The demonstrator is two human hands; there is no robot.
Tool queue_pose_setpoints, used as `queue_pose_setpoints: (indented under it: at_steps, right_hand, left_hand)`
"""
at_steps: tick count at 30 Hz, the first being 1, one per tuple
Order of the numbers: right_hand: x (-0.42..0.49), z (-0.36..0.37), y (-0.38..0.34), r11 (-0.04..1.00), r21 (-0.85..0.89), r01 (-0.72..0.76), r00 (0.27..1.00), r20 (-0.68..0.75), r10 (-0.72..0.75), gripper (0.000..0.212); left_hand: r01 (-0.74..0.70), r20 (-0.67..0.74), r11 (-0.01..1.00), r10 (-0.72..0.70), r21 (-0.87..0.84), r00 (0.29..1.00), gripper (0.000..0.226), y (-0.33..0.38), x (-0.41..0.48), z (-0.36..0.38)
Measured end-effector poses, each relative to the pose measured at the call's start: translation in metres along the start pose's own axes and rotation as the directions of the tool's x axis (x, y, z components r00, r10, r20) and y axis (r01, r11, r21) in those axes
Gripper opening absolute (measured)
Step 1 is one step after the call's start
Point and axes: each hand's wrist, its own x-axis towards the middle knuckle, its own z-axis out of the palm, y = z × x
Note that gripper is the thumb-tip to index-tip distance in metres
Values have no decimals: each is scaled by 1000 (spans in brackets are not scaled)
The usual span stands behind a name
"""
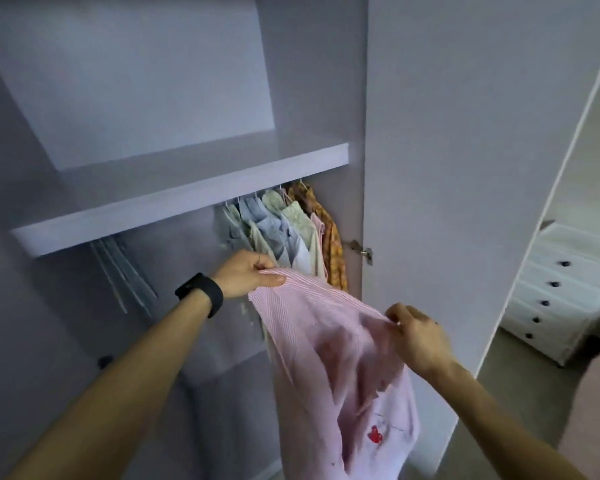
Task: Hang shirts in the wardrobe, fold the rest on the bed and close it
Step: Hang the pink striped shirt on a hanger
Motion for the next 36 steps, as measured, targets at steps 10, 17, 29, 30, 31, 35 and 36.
queue_pose_setpoints:
  at_steps: [10,17,29,30,31,35,36]
  right_hand:
    - [68,46,-33,993,70,-97,986,-128,105,21]
    - [131,58,-90,992,123,31,993,-120,-16,27]
    - [203,67,-152,762,437,478,828,63,-557,23]
    - [205,64,-162,722,489,489,794,93,-601,23]
    - [208,63,-171,683,538,494,759,115,-640,23]
    - [206,64,-205,558,698,450,700,112,-705,13]
    - [204,66,-210,529,727,438,689,106,-717,12]
  left_hand:
    - [251,-223,967,-236,40,946,11,-96,-6,-62]
    - [479,-436,738,-276,475,857,26,-140,-15,-81]
    - [243,-573,965,-257,-102,778,6,-124,-9,-22]
    - [206,-572,959,-282,-195,770,6,-115,-6,-19]
    - [176,-572,946,-305,-271,762,10,-105,-4,-17]
    - [150,-535,921,-336,-360,775,9,-79,-3,-12]
    - [146,-528,913,-345,-382,776,14,-73,-5,-8]
